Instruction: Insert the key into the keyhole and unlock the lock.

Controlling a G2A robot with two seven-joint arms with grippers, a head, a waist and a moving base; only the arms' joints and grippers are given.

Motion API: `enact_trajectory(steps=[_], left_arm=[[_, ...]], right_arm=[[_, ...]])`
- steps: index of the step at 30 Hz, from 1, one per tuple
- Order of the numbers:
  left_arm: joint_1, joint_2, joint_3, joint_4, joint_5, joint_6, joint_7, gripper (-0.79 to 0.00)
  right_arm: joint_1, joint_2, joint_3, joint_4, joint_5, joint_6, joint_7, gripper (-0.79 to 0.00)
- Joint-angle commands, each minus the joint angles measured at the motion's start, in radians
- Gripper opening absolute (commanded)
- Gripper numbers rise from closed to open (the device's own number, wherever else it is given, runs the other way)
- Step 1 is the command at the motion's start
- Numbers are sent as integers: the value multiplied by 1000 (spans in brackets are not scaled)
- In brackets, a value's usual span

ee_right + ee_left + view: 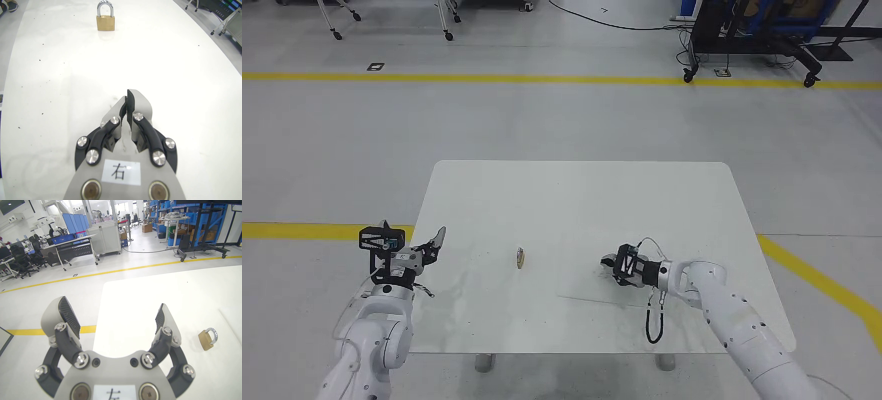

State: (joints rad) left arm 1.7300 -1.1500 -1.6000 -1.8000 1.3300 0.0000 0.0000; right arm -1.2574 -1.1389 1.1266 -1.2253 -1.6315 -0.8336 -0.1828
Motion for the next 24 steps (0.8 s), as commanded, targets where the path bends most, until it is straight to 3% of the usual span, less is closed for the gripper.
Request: enact_trajectory(steps=[1,13,18,24], left_arm=[[0,0,0,0,0,0,0,0],[0,0,0,0,0,0,0,0],[0,0,0,0,0,0,0,0],[0,0,0,0,0,0,0,0]], right_arm=[[-2,2,0,-10,-8,-1,-6,-785],[-53,25,35,-143,-42,40,-47,-785],[-126,38,66,-271,-38,67,-82,-785],[-135,39,70,-282,-29,67,-87,-785]])
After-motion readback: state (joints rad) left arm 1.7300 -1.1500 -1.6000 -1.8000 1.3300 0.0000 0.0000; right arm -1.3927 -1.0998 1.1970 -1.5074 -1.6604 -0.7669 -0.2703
